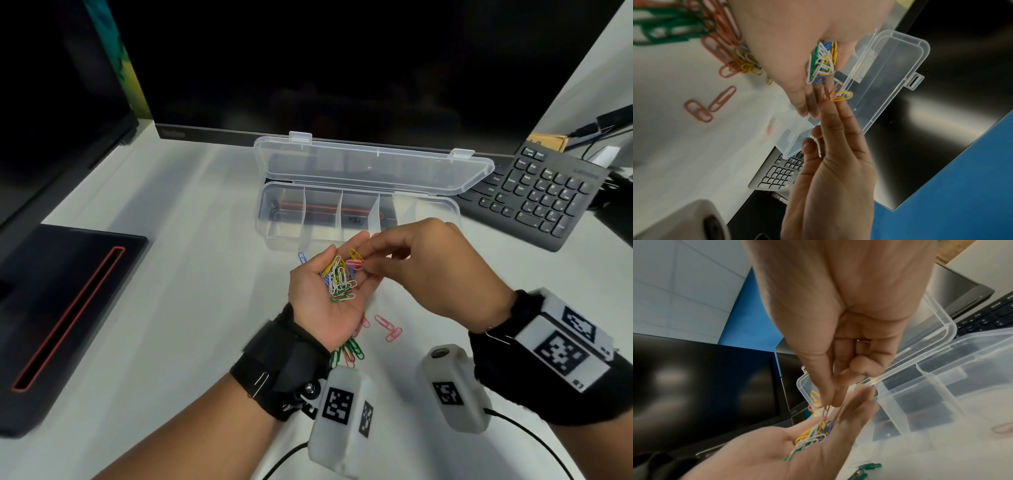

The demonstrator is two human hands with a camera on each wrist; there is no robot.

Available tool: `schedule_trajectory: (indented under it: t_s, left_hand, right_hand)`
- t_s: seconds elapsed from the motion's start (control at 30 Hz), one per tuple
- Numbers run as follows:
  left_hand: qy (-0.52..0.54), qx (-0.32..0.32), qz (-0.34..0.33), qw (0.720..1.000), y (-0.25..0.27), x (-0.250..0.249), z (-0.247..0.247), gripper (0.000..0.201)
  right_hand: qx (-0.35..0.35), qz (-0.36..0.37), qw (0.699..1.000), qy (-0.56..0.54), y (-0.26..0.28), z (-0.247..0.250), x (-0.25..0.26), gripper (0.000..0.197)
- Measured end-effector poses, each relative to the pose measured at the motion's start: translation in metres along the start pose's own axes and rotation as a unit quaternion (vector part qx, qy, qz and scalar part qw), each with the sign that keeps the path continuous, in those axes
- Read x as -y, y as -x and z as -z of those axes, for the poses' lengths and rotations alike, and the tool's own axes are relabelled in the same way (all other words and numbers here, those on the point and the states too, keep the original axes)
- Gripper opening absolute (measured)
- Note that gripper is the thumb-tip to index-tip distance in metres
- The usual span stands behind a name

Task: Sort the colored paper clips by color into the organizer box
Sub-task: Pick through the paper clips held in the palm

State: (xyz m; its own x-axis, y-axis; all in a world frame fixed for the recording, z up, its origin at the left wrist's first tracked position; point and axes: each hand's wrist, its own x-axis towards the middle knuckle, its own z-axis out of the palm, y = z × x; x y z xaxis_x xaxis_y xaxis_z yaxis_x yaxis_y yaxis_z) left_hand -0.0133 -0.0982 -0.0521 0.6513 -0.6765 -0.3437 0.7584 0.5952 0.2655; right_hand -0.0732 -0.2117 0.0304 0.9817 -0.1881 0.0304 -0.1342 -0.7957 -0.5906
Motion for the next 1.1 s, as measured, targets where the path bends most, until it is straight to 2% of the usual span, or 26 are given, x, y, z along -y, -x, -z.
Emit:
schedule_trajectory:
  t_s: [0.1, 0.33, 0.4, 0.43, 0.47, 0.53, 0.6, 0.63, 0.67, 0.7, 0.83, 0.9, 0.93, 0.97, 1.0, 1.03, 1.07, 1.1]
  left_hand:
    - [0.011, 0.004, 0.005, 1.000, 0.000, 0.000, 0.000, 0.044]
    - [0.008, 0.008, 0.010, 1.000, -0.002, 0.001, 0.001, 0.048]
    - [0.014, 0.013, 0.010, 1.000, -0.002, 0.000, 0.001, 0.046]
    - [0.017, 0.013, 0.009, 1.000, -0.003, 0.000, 0.001, 0.045]
    - [0.016, 0.014, 0.008, 1.000, -0.003, 0.000, 0.001, 0.045]
    - [0.006, 0.017, 0.008, 1.000, -0.003, -0.001, 0.001, 0.044]
    - [-0.001, 0.017, 0.007, 1.000, -0.002, -0.002, 0.001, 0.042]
    - [-0.002, 0.019, 0.008, 1.000, -0.002, -0.002, 0.001, 0.041]
    - [-0.004, 0.019, 0.007, 1.000, -0.002, -0.002, 0.001, 0.041]
    - [-0.005, 0.020, 0.007, 1.000, -0.001, -0.002, 0.001, 0.041]
    - [-0.006, 0.022, 0.013, 1.000, -0.001, -0.003, 0.000, 0.041]
    - [-0.013, 0.019, 0.013, 1.000, -0.001, -0.004, -0.001, 0.041]
    - [-0.017, 0.018, 0.011, 1.000, -0.001, -0.004, -0.001, 0.041]
    - [-0.018, 0.018, 0.009, 1.000, -0.001, -0.003, -0.001, 0.041]
    - [-0.016, 0.019, 0.006, 1.000, -0.001, -0.003, -0.001, 0.042]
    - [-0.010, 0.019, 0.005, 1.000, 0.000, -0.003, -0.001, 0.042]
    - [-0.003, 0.020, 0.007, 1.000, 0.000, -0.004, -0.001, 0.043]
    - [0.003, 0.022, 0.009, 1.000, 0.000, -0.004, -0.001, 0.044]
  right_hand:
    - [0.020, -0.012, 0.999, -0.049, 0.000, 0.002, 0.001, 0.025]
    - [0.006, -0.043, 0.995, -0.094, -0.001, 0.001, -0.004, 0.026]
    - [0.005, -0.063, 0.985, -0.157, 0.001, 0.003, -0.002, 0.027]
    - [0.008, -0.078, 0.970, -0.229, 0.001, 0.003, 0.000, 0.026]
    - [0.015, -0.099, 0.942, -0.319, 0.000, 0.004, 0.002, 0.026]
    - [0.023, -0.165, 0.855, -0.490, -0.002, 0.005, 0.003, 0.025]
    - [0.024, -0.233, 0.758, -0.609, -0.004, 0.004, 0.001, 0.020]
    - [0.025, -0.254, 0.720, -0.646, -0.005, 0.003, -0.001, 0.017]
    - [0.027, -0.266, 0.695, -0.667, -0.006, 0.002, -0.002, 0.016]
    - [0.026, -0.273, 0.684, -0.675, -0.005, 0.002, -0.003, 0.017]
    - [0.042, -0.275, 0.678, -0.680, -0.002, 0.002, 0.000, 0.027]
    - [0.047, -0.272, 0.689, -0.670, -0.003, 0.003, 0.001, 0.025]
    - [0.049, -0.261, 0.709, -0.653, -0.005, 0.004, 0.002, 0.024]
    - [0.049, -0.242, 0.743, -0.622, -0.005, 0.005, 0.005, 0.025]
    - [0.043, -0.216, 0.795, -0.565, -0.005, 0.005, 0.006, 0.028]
    - [0.031, -0.179, 0.859, -0.479, -0.003, 0.003, 0.007, 0.030]
    - [0.021, -0.131, 0.921, -0.367, -0.001, 0.001, 0.009, 0.030]
    - [0.014, -0.076, 0.966, -0.247, 0.001, -0.001, 0.010, 0.025]
